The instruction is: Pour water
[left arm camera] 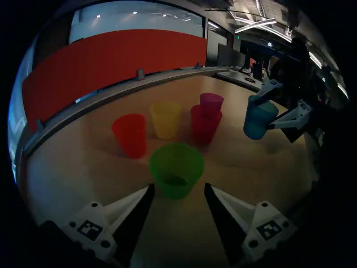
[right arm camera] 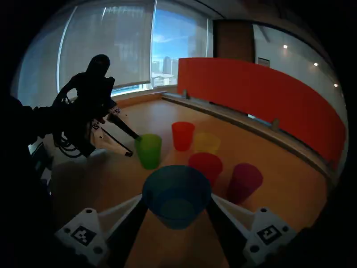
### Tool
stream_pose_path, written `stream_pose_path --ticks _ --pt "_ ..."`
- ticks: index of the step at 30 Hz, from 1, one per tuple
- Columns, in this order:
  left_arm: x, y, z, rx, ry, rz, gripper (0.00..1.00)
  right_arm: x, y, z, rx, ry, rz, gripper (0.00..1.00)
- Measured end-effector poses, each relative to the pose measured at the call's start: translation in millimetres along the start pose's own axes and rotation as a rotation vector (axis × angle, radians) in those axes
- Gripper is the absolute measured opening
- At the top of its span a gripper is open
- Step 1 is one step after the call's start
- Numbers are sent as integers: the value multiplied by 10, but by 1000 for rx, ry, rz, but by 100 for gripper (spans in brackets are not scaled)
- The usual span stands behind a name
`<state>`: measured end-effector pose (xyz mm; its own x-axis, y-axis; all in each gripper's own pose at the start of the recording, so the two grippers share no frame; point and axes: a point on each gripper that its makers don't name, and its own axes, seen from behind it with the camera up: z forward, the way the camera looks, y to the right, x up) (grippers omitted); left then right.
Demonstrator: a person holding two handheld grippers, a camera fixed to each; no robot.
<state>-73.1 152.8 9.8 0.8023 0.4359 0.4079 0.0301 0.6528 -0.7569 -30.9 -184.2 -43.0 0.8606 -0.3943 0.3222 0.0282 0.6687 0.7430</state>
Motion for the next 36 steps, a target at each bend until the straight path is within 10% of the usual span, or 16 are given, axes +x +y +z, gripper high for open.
stream_pose_path --ticks 36 --pt "131 -16 434 -22 -27 -16 82 -175 105 53 2 -26 20 89"
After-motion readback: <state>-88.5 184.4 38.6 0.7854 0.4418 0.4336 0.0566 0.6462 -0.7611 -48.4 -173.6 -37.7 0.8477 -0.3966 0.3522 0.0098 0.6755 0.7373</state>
